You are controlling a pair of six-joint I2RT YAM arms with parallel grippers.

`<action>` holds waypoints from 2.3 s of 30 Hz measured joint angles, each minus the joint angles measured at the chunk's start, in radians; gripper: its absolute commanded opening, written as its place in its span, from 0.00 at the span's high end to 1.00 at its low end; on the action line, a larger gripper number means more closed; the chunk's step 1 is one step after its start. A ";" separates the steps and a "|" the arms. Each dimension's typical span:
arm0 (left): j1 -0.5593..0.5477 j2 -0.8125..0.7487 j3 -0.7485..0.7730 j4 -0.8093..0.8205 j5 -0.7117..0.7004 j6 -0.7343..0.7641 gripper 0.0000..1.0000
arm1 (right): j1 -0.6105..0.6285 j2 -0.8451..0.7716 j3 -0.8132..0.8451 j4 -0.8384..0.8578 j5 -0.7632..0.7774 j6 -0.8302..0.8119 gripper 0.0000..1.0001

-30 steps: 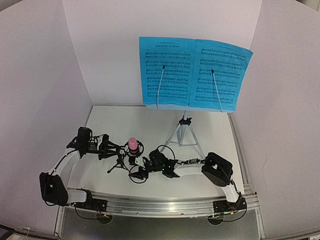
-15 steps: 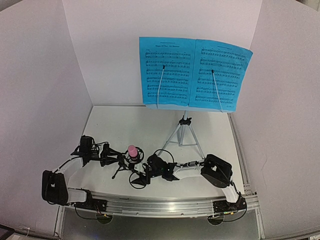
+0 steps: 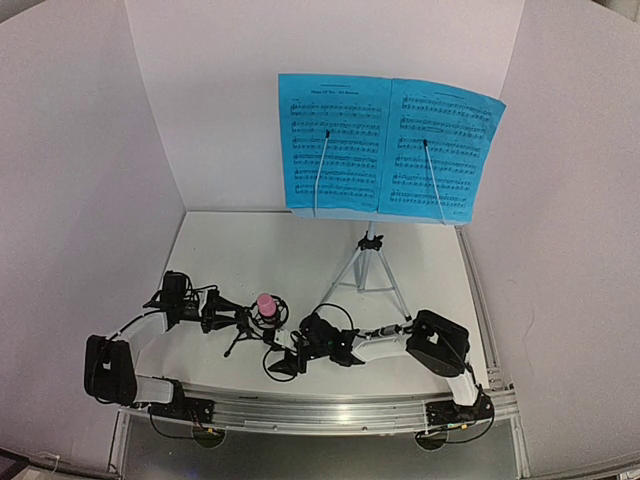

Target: Pack up the instrument practice props

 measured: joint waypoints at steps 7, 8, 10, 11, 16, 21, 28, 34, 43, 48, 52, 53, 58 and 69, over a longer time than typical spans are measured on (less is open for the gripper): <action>0.000 0.000 0.000 0.015 -0.007 -0.020 1.00 | 0.041 -0.116 -0.092 -0.011 0.058 0.049 0.21; 0.000 0.000 0.000 0.016 -0.008 -0.021 1.00 | 0.048 -0.135 -0.103 -0.014 0.071 0.057 0.19; 0.000 0.000 0.000 0.017 -0.008 -0.021 1.00 | 0.061 -0.166 -0.120 -0.021 0.102 0.076 0.18; 0.000 0.000 0.000 0.017 -0.008 -0.021 1.00 | 0.067 -0.177 -0.128 -0.025 0.116 0.084 0.17; 0.000 0.000 0.000 0.017 -0.008 -0.020 1.00 | 0.084 -0.254 -0.202 -0.065 0.198 0.151 0.16; 0.000 -0.002 0.000 0.014 -0.010 -0.016 1.00 | 0.085 -0.405 -0.250 -0.214 0.311 0.200 0.15; 0.000 -0.005 0.000 -0.001 -0.010 0.007 1.00 | 0.084 -0.628 -0.101 -0.359 0.489 0.166 0.05; 0.000 -0.008 0.000 -0.012 -0.009 0.025 1.00 | 0.056 -0.522 0.171 -0.353 0.534 0.074 0.03; -0.001 -0.009 0.001 -0.026 -0.007 0.044 1.00 | -0.052 -0.282 0.316 -0.388 0.394 0.048 0.05; -0.002 -0.015 0.002 -0.039 -0.008 0.060 1.00 | -0.045 -0.210 0.365 -0.397 0.324 0.040 0.18; -0.003 -0.016 0.003 -0.046 -0.009 0.066 1.00 | -0.042 -0.175 0.388 -0.399 0.304 0.033 0.38; -0.003 -0.016 0.004 -0.047 -0.009 0.067 1.00 | -0.042 -0.169 0.390 -0.399 0.300 0.033 0.40; -0.003 -0.016 0.008 -0.055 -0.014 0.067 1.00 | -0.042 -0.166 0.391 -0.403 0.295 0.035 0.50; -0.003 -0.016 0.014 -0.065 -0.022 0.066 1.00 | -0.044 -0.166 0.391 -0.402 0.281 0.016 1.00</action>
